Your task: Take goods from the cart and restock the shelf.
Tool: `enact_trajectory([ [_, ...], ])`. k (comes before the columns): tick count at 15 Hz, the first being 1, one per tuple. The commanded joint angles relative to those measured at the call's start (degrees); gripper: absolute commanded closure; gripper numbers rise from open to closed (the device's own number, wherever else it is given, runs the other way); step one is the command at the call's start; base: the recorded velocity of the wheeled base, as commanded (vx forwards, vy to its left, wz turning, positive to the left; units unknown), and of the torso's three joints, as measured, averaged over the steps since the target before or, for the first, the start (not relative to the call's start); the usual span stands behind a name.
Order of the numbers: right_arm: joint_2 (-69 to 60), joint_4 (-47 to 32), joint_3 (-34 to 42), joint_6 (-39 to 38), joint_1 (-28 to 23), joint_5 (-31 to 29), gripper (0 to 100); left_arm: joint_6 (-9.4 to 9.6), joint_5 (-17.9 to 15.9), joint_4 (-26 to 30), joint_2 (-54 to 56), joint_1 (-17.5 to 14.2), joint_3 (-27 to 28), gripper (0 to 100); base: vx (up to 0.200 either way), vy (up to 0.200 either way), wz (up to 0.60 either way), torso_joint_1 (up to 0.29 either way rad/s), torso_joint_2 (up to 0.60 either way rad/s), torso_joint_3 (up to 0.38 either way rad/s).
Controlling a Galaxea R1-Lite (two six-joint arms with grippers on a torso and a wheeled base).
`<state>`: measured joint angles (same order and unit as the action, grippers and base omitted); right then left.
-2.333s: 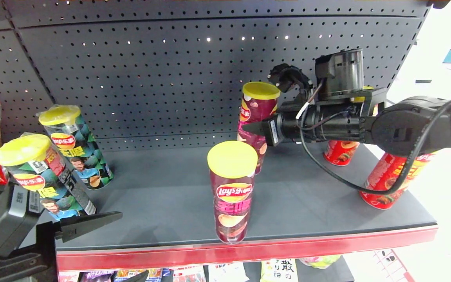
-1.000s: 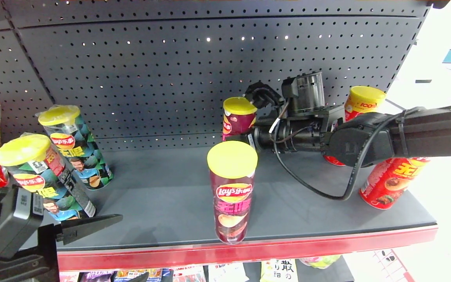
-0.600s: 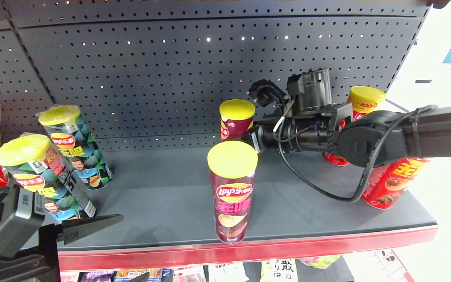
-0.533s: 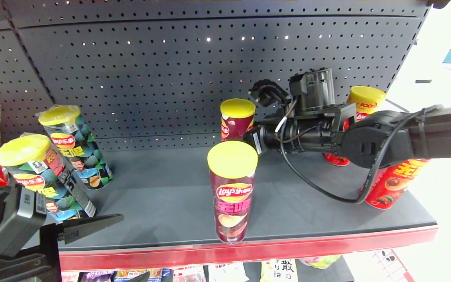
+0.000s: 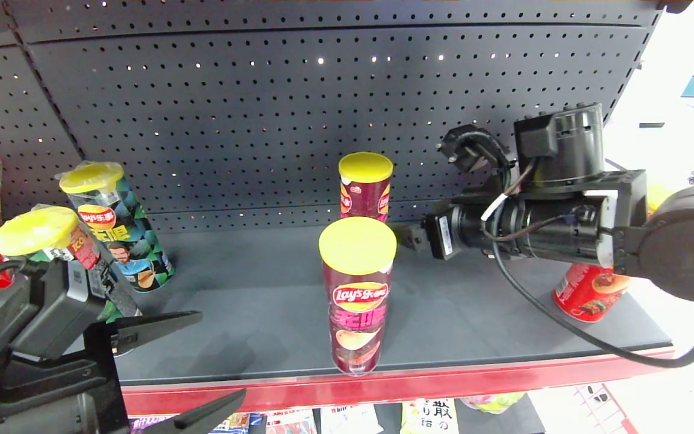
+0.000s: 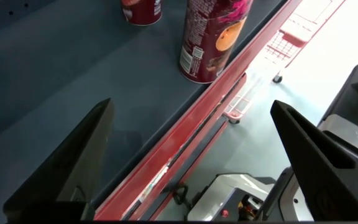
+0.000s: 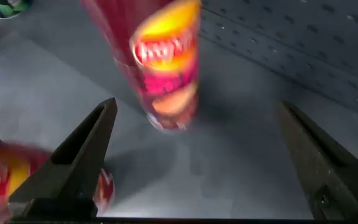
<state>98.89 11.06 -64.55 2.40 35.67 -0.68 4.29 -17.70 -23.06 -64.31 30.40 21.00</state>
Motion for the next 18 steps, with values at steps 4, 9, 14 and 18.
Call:
enact_trajectory([
  [4,-15.7,0.2,13.4,-0.1,0.2,-2.7,0,1.16,-0.1,-0.2,-5.5,0.0,2.1,0,0.0,0.0,0.0,0.0,0.0,0.0],
  [9,-36.0,0.0,26.4,0.1,4.6,-2.6,0,1.25,1.7,-0.1,-9.7,0.0,2.3,0,0.0,0.0,0.0,0.0,0.0,0.0],
  [14,-62.0,-0.5,38.5,0.1,-5.1,-4.9,0,3.0,4.9,-5.8,-20.4,0.1,4.3,0,0.0,0.0,0.0,0.0,0.0,0.0],
  [18,-70.6,-6.7,39.9,-0.4,-20.6,-6.7,0,4.32,7.5,-6.3,-26.5,0.2,7.3,0,0.0,0.0,0.0,0.0,0.0,0.0],
])
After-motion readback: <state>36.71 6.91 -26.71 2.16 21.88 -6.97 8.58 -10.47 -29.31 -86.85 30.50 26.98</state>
